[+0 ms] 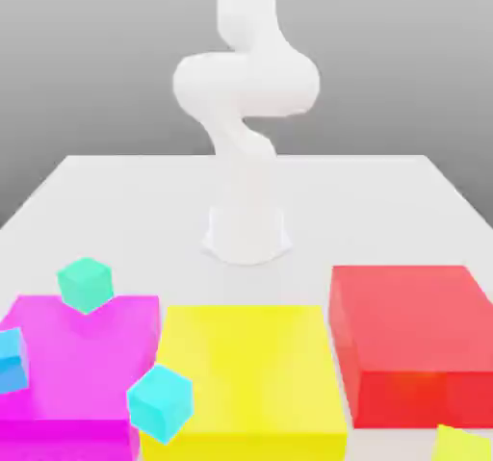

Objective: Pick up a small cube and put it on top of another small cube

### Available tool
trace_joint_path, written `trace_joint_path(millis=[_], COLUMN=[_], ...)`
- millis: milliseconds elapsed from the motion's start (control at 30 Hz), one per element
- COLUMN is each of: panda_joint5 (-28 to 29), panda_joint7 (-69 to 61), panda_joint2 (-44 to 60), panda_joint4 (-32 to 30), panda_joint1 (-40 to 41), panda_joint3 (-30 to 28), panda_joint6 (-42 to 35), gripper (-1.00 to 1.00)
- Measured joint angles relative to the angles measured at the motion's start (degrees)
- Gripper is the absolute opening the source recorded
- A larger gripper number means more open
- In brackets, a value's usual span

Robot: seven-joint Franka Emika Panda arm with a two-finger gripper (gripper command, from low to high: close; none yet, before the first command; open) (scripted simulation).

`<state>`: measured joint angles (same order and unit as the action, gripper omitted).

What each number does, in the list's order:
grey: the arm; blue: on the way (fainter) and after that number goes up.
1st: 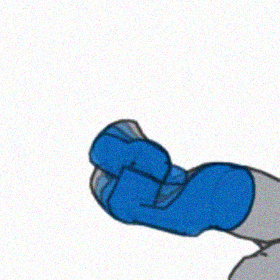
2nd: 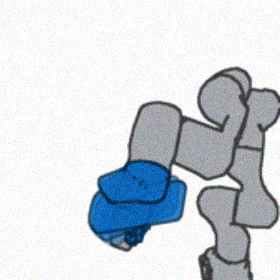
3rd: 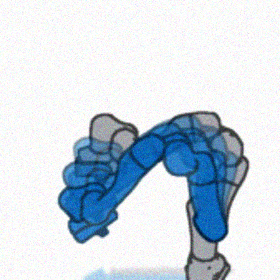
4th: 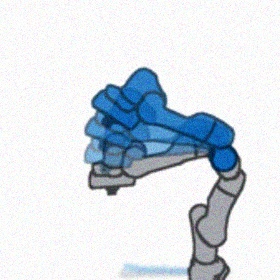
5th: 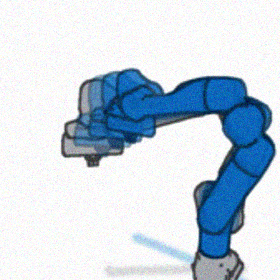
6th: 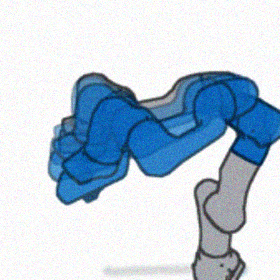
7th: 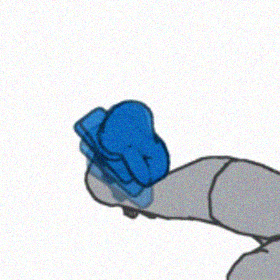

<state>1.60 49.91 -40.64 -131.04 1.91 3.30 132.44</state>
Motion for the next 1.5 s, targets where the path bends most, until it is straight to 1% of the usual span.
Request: trace_joint_path(millis=[333,600,733,867,1000,1133,1200,1267,1300,1500], panda_joint5=[9.0,17.3,20.0,21.0,20.3,17.9,18.6,20.5,21.2,21.5], panda_joint7=[18.3,33.5,40.2,45.7,50.1,53.4,55.0,56.7,57.2,57.4], panda_joint2=[21.0,37.8,45.8,53.3,60.0,66.0,69.8,74.1,75.4,76.1], panda_joint4=[3.0,5.4,6.5,7.5,8.3,9.0,9.7,10.8,11.1,11.3], panda_joint1=[5.5,5.4,3.3,1.3,-0.8,-2.5,-3.8,-5.6,-6.2,-6.5], panda_joint3=[12.1,17.6,18.0,18.1,18.5,19.5,18.6,16.4,15.7,15.3], panda_joint6=[2.7,4.6,5.8,7.6,9.8,12.4,14.8,18.0,18.9,19.6], gripper=[0.00,0.00,0.00,0.00,0.00,0.00,0.00,0.00,-1.00,-1.00])
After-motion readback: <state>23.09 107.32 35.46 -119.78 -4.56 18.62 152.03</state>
